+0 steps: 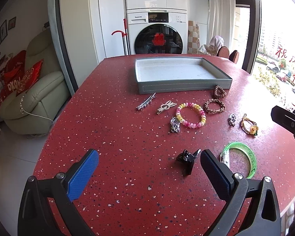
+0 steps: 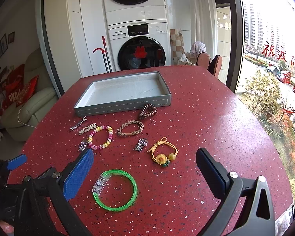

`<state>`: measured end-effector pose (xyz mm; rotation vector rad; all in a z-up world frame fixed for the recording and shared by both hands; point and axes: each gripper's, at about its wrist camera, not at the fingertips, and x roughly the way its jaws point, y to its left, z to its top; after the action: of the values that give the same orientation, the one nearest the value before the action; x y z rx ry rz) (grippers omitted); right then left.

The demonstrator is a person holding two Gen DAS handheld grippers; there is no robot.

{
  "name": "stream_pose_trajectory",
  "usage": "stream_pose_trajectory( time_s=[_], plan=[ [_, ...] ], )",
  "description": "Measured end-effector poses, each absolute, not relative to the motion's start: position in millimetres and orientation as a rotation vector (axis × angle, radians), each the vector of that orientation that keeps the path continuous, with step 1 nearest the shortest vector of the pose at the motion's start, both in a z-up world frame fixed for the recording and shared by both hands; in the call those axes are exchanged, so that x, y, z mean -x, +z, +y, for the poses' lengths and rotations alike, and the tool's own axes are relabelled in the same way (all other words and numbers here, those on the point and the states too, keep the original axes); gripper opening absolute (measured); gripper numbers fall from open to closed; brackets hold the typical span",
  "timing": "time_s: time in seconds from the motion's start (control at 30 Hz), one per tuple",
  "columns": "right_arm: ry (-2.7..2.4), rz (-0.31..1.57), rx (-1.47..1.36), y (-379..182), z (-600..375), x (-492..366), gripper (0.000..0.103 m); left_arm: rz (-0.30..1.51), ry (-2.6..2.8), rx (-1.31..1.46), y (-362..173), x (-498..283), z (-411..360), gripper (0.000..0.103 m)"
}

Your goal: Organize jewelry

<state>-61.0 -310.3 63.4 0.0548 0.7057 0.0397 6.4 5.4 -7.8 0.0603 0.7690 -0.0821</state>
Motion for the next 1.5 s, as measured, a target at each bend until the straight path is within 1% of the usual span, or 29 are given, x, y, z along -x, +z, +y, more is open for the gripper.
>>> stream_pose_trajectory(
  time_s=[0.3,0.5,0.53,0.57,0.6,0.63,0.67,0.7,0.73,0.77,0.8,0.83,0.87,0.9,0.97,1.23,1.37,1.5],
  plan=[
    [0.023,0.937,-0.013,21.4,-317.1,54.4,0.103,0.957,-0.183,-0.105,-38.8,-31.2,-5.3,0.103],
    [0.033,1.031,0.027,7.4,-308.1,46.4,0.102,0.995,-0.208,-0.118,-48.8,-42.5,-16.1,0.103],
    [0.033,1.044,0.035,6.4,-306.0,44.9,0.097,0.992,-0.210,-0.125,-49.4,-43.2,-18.2,0.103],
    [0.030,1.057,0.042,4.2,-303.8,43.0,0.089,0.994,-0.211,-0.135,-49.5,-44.7,-20.6,0.102],
    [0.031,1.070,0.045,2.5,-301.8,41.7,0.084,1.001,-0.216,-0.143,-50.0,-45.9,-21.7,0.097],
    [0.035,1.084,0.046,0.7,-300.0,40.4,0.072,1.005,-0.220,-0.146,-50.5,-46.9,-22.9,0.095],
    [0.039,1.098,0.045,-1.4,-298.9,38.8,0.062,1.000,-0.224,-0.144,-50.4,-47.4,-24.1,0.091],
    [0.037,1.108,0.050,-3.5,-297.2,38.5,0.058,0.996,-0.229,-0.143,-49.6,-47.7,-25.4,0.084],
    [0.031,1.101,0.074,-2.9,-294.6,39.5,0.053,0.993,-0.237,-0.145,-48.4,-48.2,-26.6,0.080],
    [0.044,1.101,0.079,-2.3,-292.7,39.6,0.043,0.989,-0.246,-0.152,-47.3,-49.4,-28.7,0.071],
    [0.052,1.101,0.080,-1.8,-291.4,40.0,0.038,0.984,-0.256,-0.158,-46.2,-49.1,-30.9,0.057],
    [0.056,1.102,0.083,-1.2,-290.4,40.1,0.026,0.981,-0.269,-0.166,-45.4,-48.8,-33.2,0.050],
    [0.067,1.104,0.077,-0.7,-290.2,40.5,0.011,0.981,-0.281,-0.170,-45.8,-50.5,-36.6,0.044],
    [0.067,1.103,0.070,-0.5,-290.6,40.0,0.009,0.979,-0.285,-0.174,-45.1,-49.4,-36.8,0.043],
    [0.076,1.096,0.046,0.9,-293.7,39.8,0.008,0.976,-0.306,-0.164,-44.6,-50.2,-35.5,0.041],
    [0.100,1.045,-0.063,23.1,-314.0,28.4,0.008,0.991,-0.357,-0.038,-30.3,-59.8,-13.7,0.041],
    [0.123,1.022,-0.109,44.0,-322.5,3.9,0.008,0.986,-0.369,-0.007,-10.2,-72.6,-8.3,0.041],
    [0.129,0.975,-0.098,69.1,-324.1,-35.7,0.008,0.960,-0.375,0.008,17.0,-103.2,-10.4,0.041]
  ],
)
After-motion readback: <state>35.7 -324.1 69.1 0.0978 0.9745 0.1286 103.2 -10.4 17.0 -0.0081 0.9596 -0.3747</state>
